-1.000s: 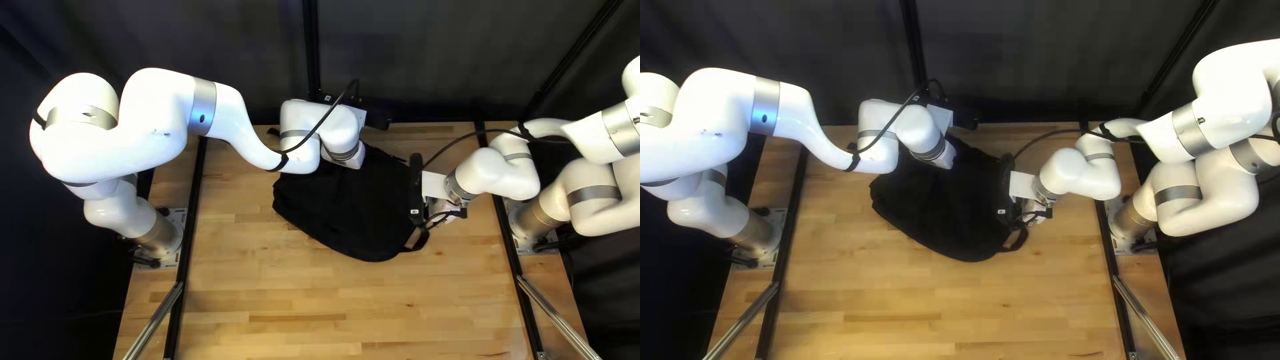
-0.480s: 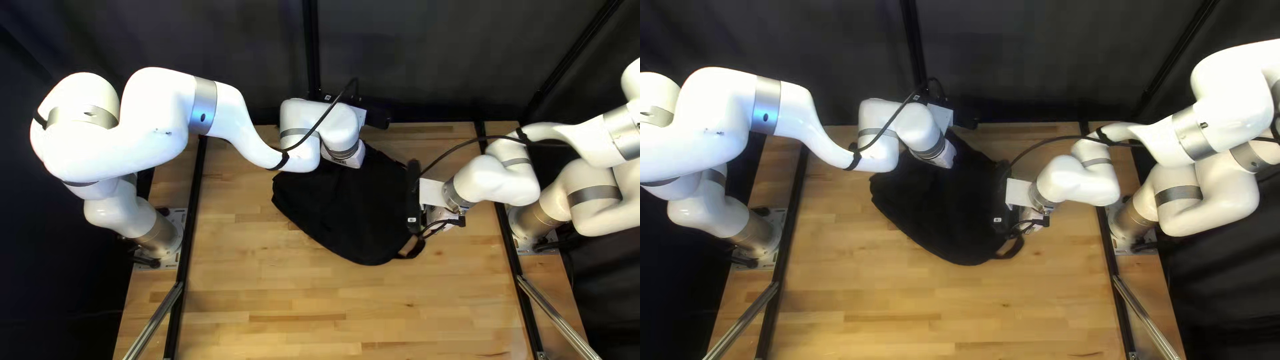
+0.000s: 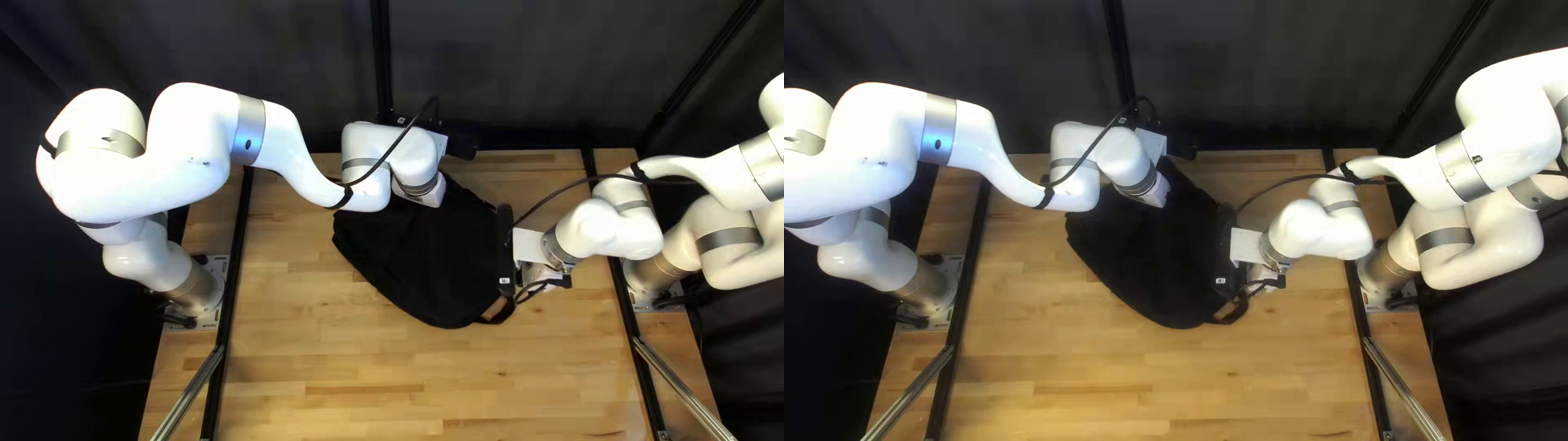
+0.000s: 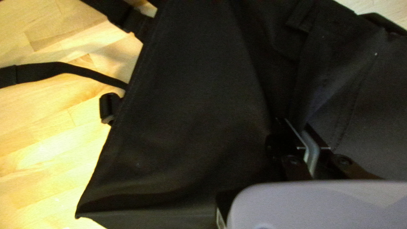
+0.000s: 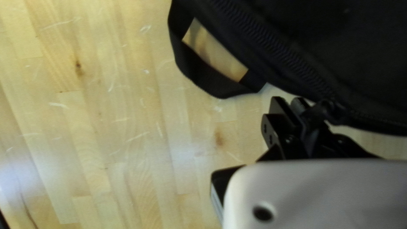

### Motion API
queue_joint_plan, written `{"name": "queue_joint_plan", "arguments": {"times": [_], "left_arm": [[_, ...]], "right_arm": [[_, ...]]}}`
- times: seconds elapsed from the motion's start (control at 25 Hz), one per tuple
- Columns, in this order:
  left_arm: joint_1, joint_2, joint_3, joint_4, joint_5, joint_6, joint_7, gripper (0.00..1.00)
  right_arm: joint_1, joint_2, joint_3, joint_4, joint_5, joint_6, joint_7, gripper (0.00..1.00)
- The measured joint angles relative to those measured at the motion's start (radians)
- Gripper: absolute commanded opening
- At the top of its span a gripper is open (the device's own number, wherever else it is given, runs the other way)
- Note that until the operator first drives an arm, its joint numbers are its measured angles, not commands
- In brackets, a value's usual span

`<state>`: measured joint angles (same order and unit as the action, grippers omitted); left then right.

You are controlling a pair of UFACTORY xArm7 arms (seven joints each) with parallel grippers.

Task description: Remove a lunch box from a kids backpack

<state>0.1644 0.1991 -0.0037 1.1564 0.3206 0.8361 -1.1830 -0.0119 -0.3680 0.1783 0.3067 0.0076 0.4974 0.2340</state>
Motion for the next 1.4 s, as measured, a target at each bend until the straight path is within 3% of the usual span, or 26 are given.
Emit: {"name": "queue_joint_plan", "arguments": {"times": [0.44, 0.96, 1.16, 1.4], "left_arm": [[-0.017, -0.063, -0.023, -0.036, -0.007, 0.033, 0.037, 1.00], [-0.073, -0.354, -0.078, -0.321, 0.006, 0.051, 0.042, 1.00], [-0.080, -0.360, -0.085, -0.343, 0.012, 0.038, 0.045, 1.00], [-0.086, -0.403, -0.088, -0.377, 0.007, 0.044, 0.050, 1.00]], "right_arm": [[0.035, 0.004, 0.014, 0.016, 0.038, 0.011, 0.023, 0.00], [0.047, 0.056, -0.005, 0.059, 0.067, 0.004, -0.007, 0.00], [0.038, 0.040, -0.037, 0.071, 0.074, 0.035, -0.046, 0.00], [0.045, 0.114, -0.020, 0.146, 0.067, 0.034, -0.034, 0.00]]}}
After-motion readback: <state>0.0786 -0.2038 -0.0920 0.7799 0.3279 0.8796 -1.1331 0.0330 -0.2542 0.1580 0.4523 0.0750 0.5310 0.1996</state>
